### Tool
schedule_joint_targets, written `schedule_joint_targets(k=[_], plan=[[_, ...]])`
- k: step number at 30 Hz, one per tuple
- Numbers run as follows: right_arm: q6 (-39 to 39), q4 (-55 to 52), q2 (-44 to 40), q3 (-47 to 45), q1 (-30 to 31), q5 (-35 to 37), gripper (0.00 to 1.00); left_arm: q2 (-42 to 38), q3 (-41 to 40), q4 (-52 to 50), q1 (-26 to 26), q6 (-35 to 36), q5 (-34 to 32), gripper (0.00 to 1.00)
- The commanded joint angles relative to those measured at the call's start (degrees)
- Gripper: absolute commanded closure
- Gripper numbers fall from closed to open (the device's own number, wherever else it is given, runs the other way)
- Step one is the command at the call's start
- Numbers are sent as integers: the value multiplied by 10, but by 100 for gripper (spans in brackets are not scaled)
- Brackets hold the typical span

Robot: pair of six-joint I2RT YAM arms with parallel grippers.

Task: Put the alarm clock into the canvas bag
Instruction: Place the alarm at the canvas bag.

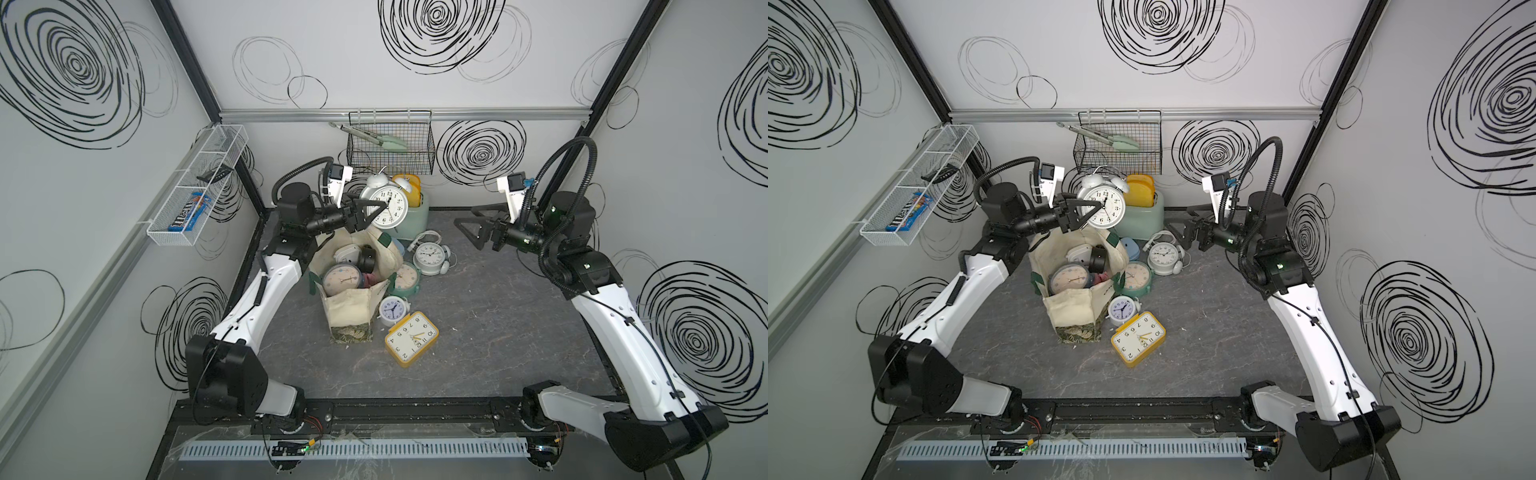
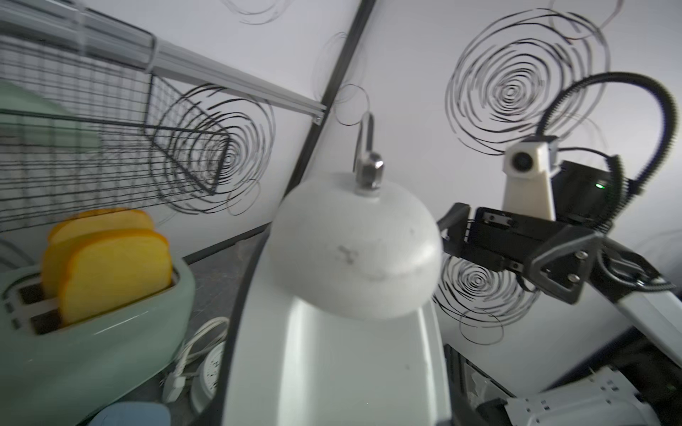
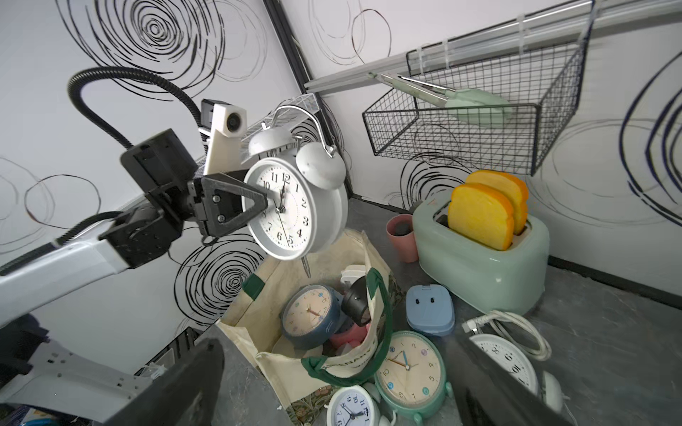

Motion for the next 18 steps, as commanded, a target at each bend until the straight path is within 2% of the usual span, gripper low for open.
schedule_joint_targets(k=[1,4,7,9,13,18], plan=[[9,29,-35,-33,-2,47,3,-63,1,-134,-9,45,-185,73],[8,30,-48,-62,-1,46,3,-109,-19,-199,-19,60,-266,74],[9,35,-55,-86,4,38,3,-115,-9,-292,-19,79,-318,74],[12,42,-57,-104,17,47,3,-113,-14,-328,-16,81,-314,74],[12,48,-41,-134,62,112,3,-87,-18,-376,-15,64,-323,75],[13,52,13,-135,139,205,3,-51,-40,-360,-14,39,-312,78]])
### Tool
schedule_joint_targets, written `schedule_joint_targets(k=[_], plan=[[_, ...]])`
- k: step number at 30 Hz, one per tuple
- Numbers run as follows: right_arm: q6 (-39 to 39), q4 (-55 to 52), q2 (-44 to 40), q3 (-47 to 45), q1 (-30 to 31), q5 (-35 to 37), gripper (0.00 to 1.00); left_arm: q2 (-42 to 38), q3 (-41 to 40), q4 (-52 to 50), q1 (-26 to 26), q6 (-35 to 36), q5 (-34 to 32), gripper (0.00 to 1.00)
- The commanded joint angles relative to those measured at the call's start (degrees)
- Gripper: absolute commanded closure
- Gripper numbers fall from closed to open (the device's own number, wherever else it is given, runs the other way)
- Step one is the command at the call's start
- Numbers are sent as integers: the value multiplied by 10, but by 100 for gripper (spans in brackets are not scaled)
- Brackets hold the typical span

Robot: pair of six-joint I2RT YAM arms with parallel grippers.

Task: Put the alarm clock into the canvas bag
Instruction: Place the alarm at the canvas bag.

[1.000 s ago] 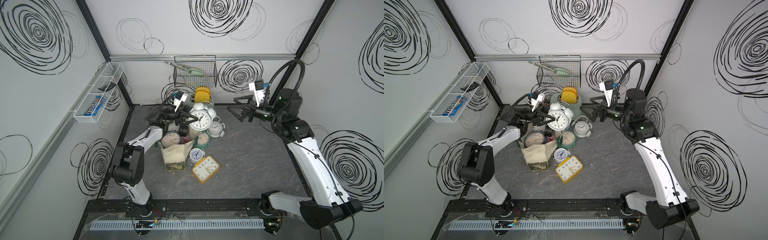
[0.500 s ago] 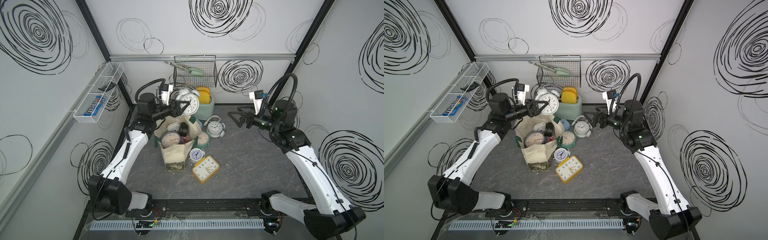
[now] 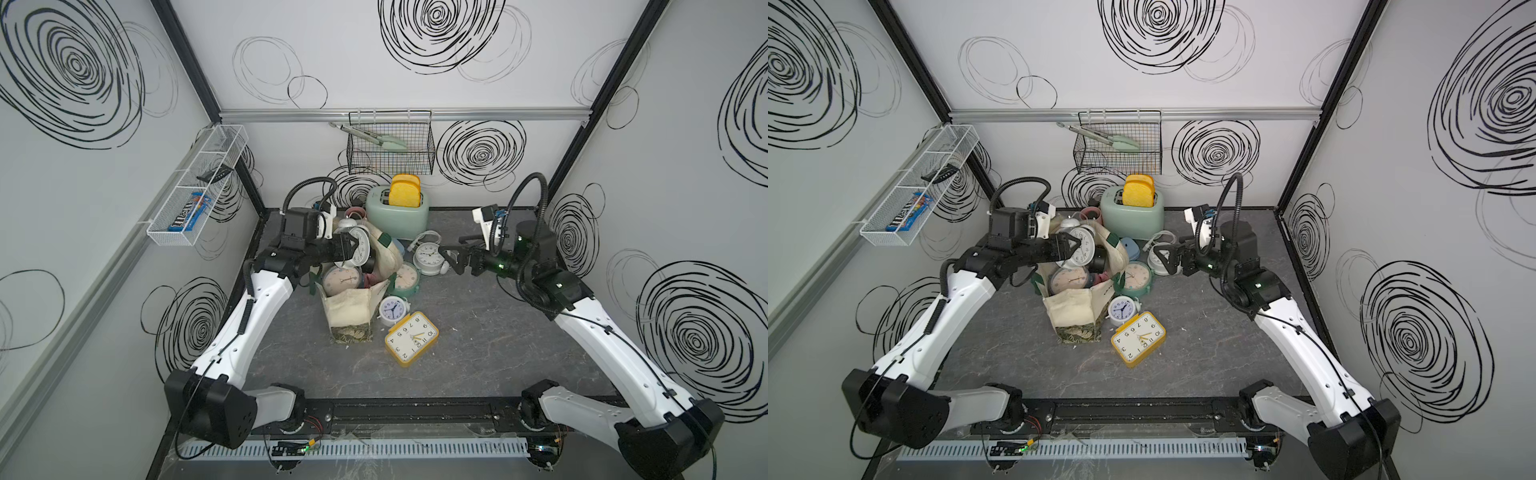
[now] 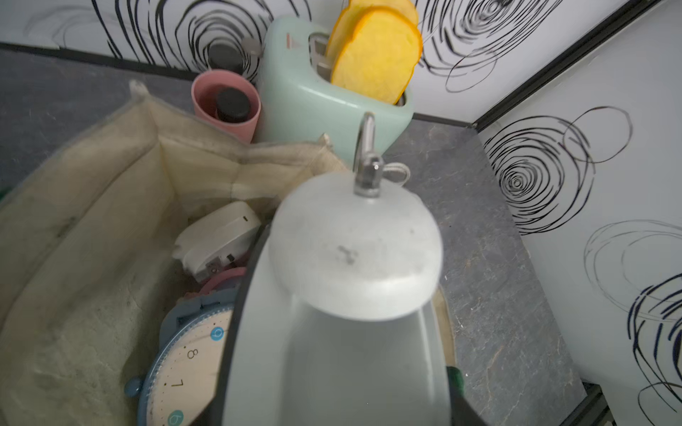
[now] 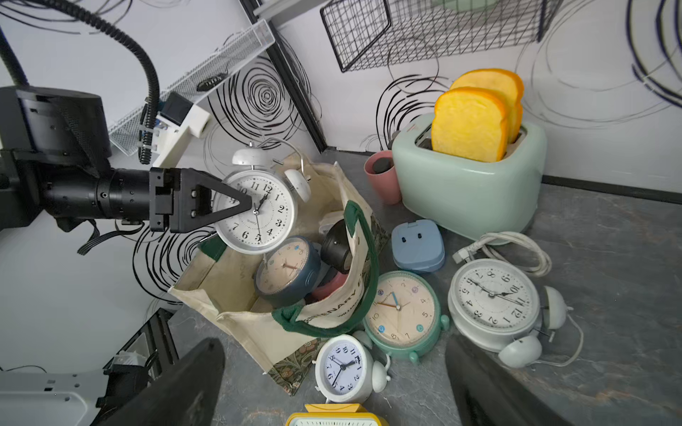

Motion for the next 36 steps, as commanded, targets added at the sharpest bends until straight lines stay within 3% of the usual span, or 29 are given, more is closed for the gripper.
schedule_joint_targets(k=[1,9,18,23,27,33,36], plan=[[5,18,44,6,41,79,3,12,-9,37,3,-19,-6,80],[11,32,201,67,87,125,3,58,-32,90,12,-78,-1,81],[30,61,320,139,86,79,3,88,-63,147,31,-124,-4,73],[59,56,380,180,83,32,19,95,-78,161,53,-133,14,65],[71,61,396,190,86,-13,45,67,-84,158,60,-118,6,48],[71,80,365,179,90,-32,88,36,-79,144,60,-102,24,31],[70,77,352,184,90,-37,100,9,-83,138,59,-97,-1,20]])
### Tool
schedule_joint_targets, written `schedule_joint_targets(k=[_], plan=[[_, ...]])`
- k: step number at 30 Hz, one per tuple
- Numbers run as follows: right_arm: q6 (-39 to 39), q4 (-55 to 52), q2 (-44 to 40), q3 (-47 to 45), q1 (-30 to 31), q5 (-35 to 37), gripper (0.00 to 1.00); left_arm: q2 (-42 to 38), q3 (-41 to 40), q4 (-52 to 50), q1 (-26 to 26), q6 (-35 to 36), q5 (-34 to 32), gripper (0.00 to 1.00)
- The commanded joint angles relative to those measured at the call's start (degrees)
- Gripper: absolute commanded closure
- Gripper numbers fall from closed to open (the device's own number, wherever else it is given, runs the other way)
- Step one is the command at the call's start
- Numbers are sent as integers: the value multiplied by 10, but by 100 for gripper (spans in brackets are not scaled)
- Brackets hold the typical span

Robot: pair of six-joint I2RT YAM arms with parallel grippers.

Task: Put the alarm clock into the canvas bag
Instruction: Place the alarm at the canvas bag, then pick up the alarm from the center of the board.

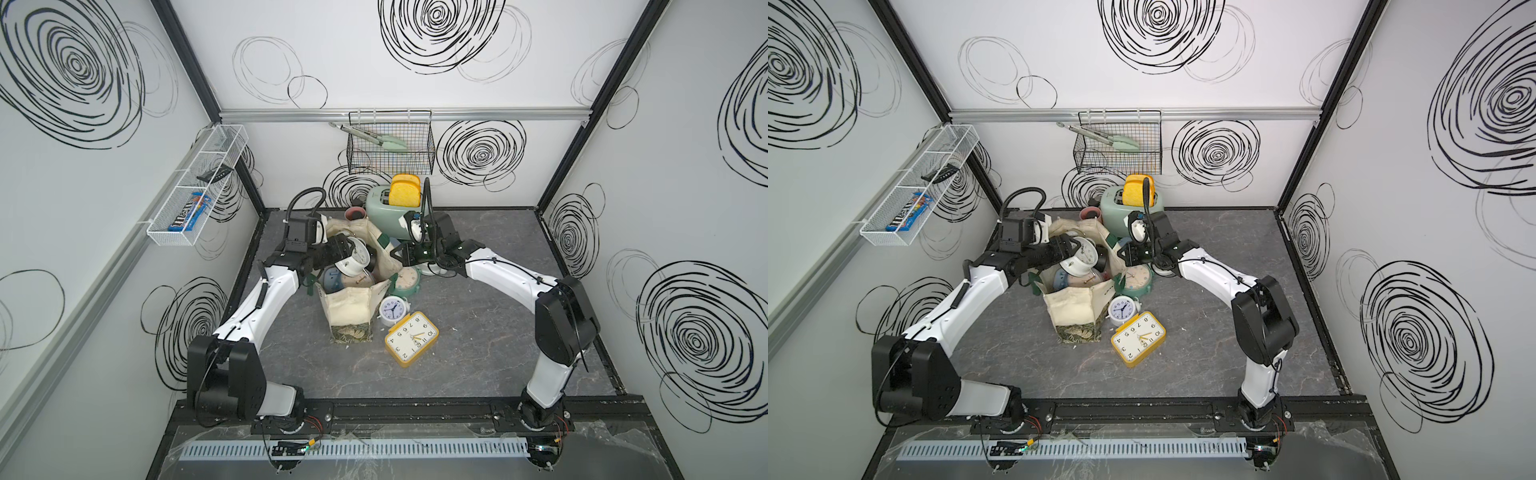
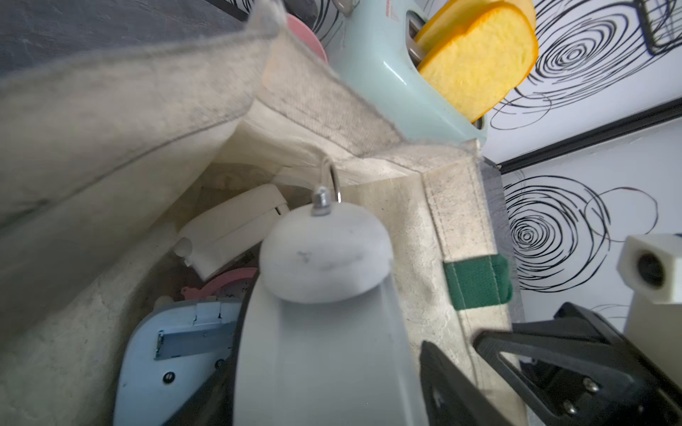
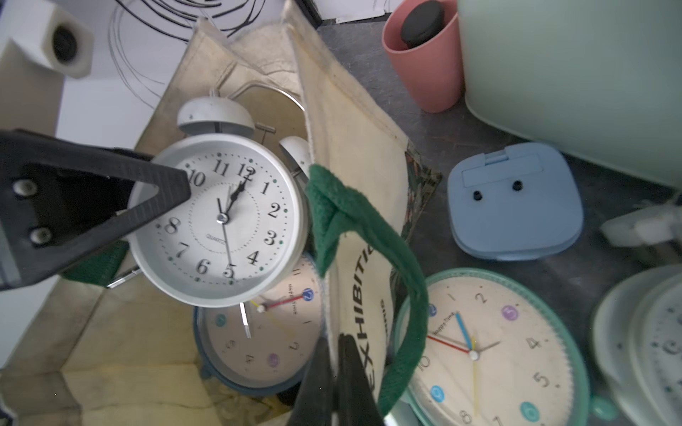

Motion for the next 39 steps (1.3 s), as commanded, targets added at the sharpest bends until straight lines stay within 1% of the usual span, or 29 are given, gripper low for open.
schedule_joint_targets(k=[1,3,5,9,11,15,16,22,27,31,34,38,39], plan=[[1,19,-40,11,4,-24,100,-50,-5,10,4,19,-33,19],[2,20,-45,12,4,-32,100,-70,-15,19,4,19,-42,15],[3,20,-49,11,4,-35,100,-82,-15,17,3,21,-46,13],[3,21,-56,10,5,-37,100,-100,-3,6,-9,41,-65,1],[1,20,-56,11,5,-31,100,-109,2,4,-17,50,-76,4],[1,19,-56,11,4,-29,100,-122,7,1,-32,60,-81,4],[2,18,-56,10,4,-26,100,-122,8,-2,-35,77,-84,4],[4,16,-59,11,4,-15,100,-131,13,-12,-51,99,-85,4],[3,16,-59,7,3,-12,100,-141,23,-27,-82,122,-90,4],[6,27,-66,1,1,-18,91,-150,36,-40,-115,145,-96,4],[5,35,-77,0,-2,-18,81,-167,39,-48,-136,158,-106,4],[3,31,-88,8,-8,-24,59,-202,29,-48,-161,178,-122,4],[1,28,-93,11,-11,-24,51,-209,26,-46,-165,181,-122,4]])
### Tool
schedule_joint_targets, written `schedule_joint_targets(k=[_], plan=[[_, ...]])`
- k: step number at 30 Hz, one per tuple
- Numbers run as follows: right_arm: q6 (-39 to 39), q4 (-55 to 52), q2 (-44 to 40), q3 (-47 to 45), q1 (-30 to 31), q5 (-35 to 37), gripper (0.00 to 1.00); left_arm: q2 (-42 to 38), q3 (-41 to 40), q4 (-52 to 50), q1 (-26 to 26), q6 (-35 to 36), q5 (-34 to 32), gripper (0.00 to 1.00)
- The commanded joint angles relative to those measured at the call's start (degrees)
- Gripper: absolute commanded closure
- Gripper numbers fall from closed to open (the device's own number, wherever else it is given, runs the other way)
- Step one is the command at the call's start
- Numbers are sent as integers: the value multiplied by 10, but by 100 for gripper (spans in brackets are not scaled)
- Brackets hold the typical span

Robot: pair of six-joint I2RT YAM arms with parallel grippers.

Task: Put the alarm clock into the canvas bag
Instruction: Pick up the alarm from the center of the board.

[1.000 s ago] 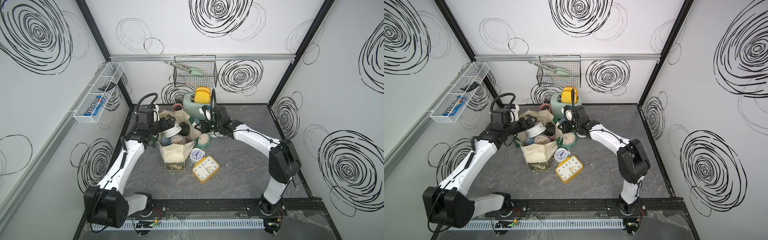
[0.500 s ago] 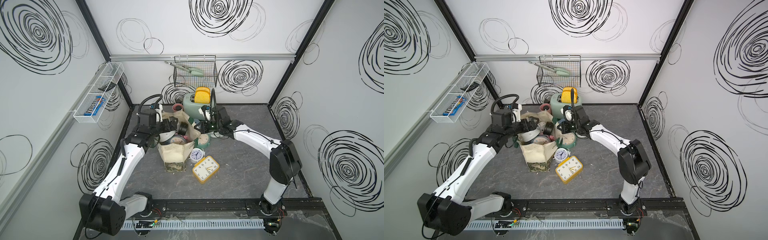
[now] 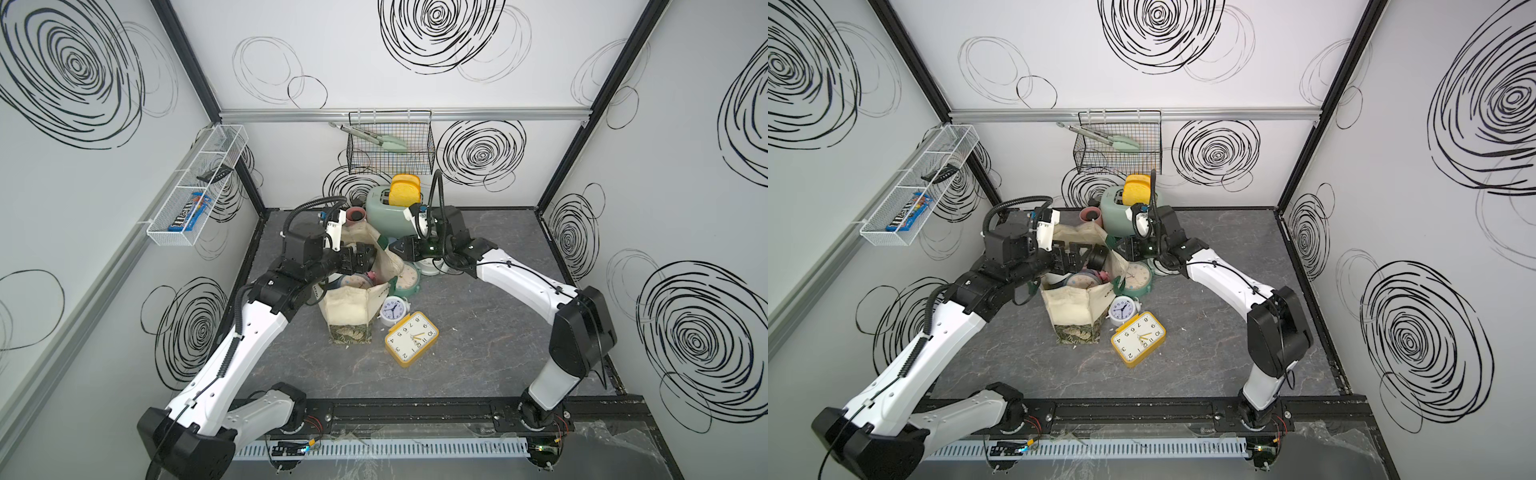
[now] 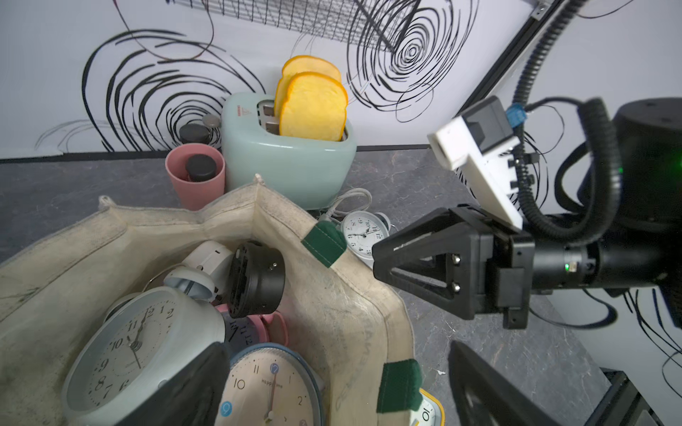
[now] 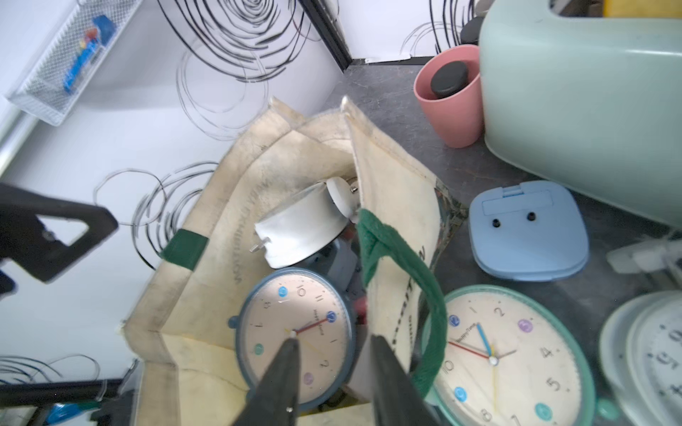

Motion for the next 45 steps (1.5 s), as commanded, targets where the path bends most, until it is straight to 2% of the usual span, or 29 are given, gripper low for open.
schedule_joint_targets(k=[1,3,7,11,15,19,25,28,30,36,45], plan=[[-6,16,-33,17,-11,-3,44,-32,4,5,-12,31,-17,4],[-15,6,-55,7,-26,23,26,-47,-1,2,-18,28,-11,4],[-43,-48,-81,-17,-70,101,4,-98,-34,19,-48,23,-3,4],[-50,-71,-92,-65,-111,166,3,-144,-89,47,-77,43,3,4],[-56,-75,-78,-96,-120,229,3,-173,-147,80,-95,49,16,4],[-41,-57,-51,-114,-154,215,1,-201,-200,127,-119,49,18,4],[-25,-79,19,-94,-211,160,20,-235,-248,164,-130,28,30,4],[-18,-98,63,-72,-222,147,34,-245,-256,168,-130,21,33,4],[-18,-96,83,-70,-226,140,40,-247,-253,164,-130,20,33,4],[-10,-67,125,-68,-234,112,43,-245,-249,163,-132,16,39,4],[-4,-68,170,-43,-241,115,55,-243,-235,158,-135,13,29,4]])
